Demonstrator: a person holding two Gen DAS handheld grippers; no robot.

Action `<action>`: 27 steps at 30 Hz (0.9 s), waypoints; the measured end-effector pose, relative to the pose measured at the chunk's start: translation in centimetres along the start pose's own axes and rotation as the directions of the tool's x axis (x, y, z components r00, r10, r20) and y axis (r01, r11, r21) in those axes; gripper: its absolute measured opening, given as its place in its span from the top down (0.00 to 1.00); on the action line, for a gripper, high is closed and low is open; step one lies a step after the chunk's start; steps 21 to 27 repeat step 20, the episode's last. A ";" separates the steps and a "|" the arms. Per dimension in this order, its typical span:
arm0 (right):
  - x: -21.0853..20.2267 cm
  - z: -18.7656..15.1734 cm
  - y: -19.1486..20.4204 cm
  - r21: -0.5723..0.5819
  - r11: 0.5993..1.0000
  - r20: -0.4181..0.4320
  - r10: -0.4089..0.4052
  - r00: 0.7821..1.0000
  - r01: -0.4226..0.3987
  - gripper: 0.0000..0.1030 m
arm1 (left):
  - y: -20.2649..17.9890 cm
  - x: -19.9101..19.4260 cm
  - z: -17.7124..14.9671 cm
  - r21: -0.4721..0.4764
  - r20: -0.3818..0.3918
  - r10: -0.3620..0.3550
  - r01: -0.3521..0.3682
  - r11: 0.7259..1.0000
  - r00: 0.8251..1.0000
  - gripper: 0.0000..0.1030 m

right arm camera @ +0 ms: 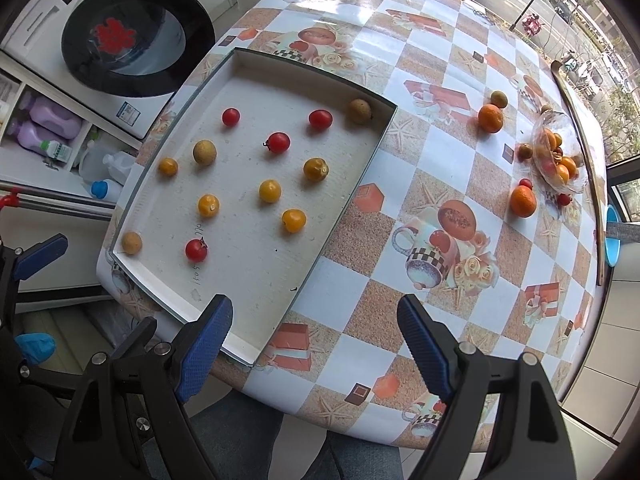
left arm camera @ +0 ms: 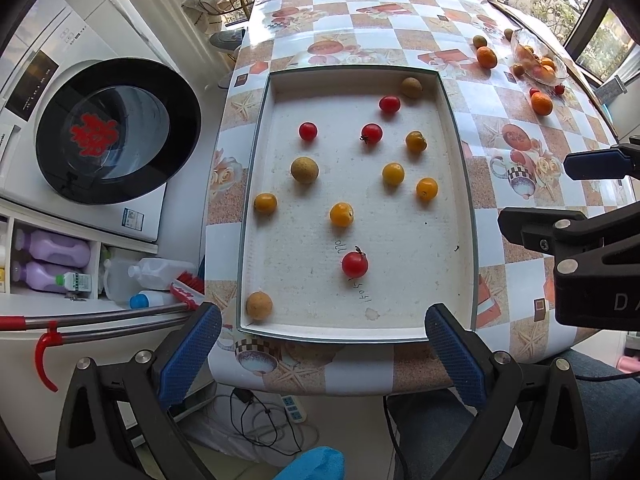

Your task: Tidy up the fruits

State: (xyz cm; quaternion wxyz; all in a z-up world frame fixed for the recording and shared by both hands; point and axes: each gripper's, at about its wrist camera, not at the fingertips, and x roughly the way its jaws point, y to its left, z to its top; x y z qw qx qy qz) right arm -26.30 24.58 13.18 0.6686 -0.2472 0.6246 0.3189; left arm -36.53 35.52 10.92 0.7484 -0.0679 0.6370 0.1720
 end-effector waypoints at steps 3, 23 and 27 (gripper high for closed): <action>0.0 0.0 0.0 0.001 1.000 0.000 0.000 1.000 0.000 0.16 | 0.0 0.0 0.1 -0.003 -0.005 -0.010 0.010 1.000 1.000 0.01; 0.2 0.0 0.2 0.002 1.000 -0.004 0.006 1.000 -0.006 0.16 | -0.1 0.4 0.1 -0.019 -0.006 -0.050 0.050 0.999 0.999 0.01; 0.2 0.0 0.2 0.002 1.000 -0.004 0.006 1.000 -0.006 0.16 | -0.1 0.4 0.1 -0.019 -0.006 -0.050 0.050 0.999 0.999 0.01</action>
